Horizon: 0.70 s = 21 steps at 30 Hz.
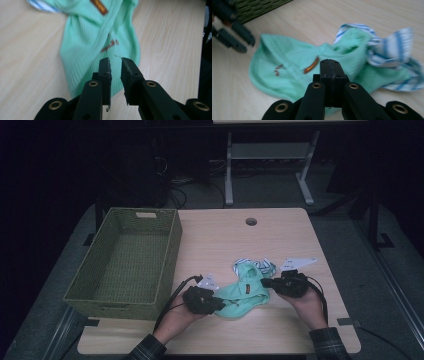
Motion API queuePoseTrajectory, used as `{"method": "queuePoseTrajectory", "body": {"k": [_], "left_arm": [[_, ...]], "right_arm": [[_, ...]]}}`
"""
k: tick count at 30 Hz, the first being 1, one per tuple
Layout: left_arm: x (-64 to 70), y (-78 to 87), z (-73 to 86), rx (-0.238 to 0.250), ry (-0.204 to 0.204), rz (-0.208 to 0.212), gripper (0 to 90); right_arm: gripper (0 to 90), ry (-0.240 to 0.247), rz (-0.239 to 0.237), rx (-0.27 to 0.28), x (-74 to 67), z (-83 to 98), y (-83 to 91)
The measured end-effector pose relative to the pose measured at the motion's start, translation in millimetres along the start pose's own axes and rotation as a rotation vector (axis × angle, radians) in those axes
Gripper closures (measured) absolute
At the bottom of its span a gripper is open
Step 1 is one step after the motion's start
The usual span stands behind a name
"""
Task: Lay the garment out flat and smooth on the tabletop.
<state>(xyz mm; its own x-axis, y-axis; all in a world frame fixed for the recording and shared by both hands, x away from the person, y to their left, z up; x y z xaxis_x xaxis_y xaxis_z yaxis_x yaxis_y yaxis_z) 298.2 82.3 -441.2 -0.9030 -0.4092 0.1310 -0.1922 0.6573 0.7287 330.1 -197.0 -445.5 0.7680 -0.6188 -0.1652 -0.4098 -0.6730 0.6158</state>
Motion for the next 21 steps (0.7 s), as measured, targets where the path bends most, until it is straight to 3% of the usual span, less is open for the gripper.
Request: {"method": "queuePoseTrajectory", "body": {"k": [6, 10, 12, 21], "left_arm": [[-14.4, -1.8, -17.8, 0.027, 0.004, -0.02, 67.9], [-27.7, -12.3, -30.6, 0.035, 0.033, -0.031, 64.7], [-33.1, -17.9, -35.6, 0.031, 0.028, -0.039, 64.6], [-47.0, -53.0, -63.6, 0.03, -0.012, -0.031, 60.6]], "right_arm": [[90.0, 0.015, -0.055, -0.023, -24.2, 8.2, -8.4], [90.0, 0.023, -0.087, -0.051, -38.9, 15.0, -19.0], [90.0, 0.031, -0.101, -0.066, -45.1, 17.6, -24.7], [90.0, 0.074, -0.097, -0.152, -54.7, 24.3, -42.8]]}}
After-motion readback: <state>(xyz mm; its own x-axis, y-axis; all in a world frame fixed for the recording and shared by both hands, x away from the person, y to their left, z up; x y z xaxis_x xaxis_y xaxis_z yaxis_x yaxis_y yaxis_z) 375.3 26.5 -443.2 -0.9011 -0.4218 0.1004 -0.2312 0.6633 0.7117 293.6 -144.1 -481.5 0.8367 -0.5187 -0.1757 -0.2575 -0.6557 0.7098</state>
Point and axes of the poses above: each handheld gripper's, and its own axes: y roughly backward along the jaws, z roughly out of its underside, x roughly to its right, the point moved 2 cm from there along -y, roughly forward along the jaws
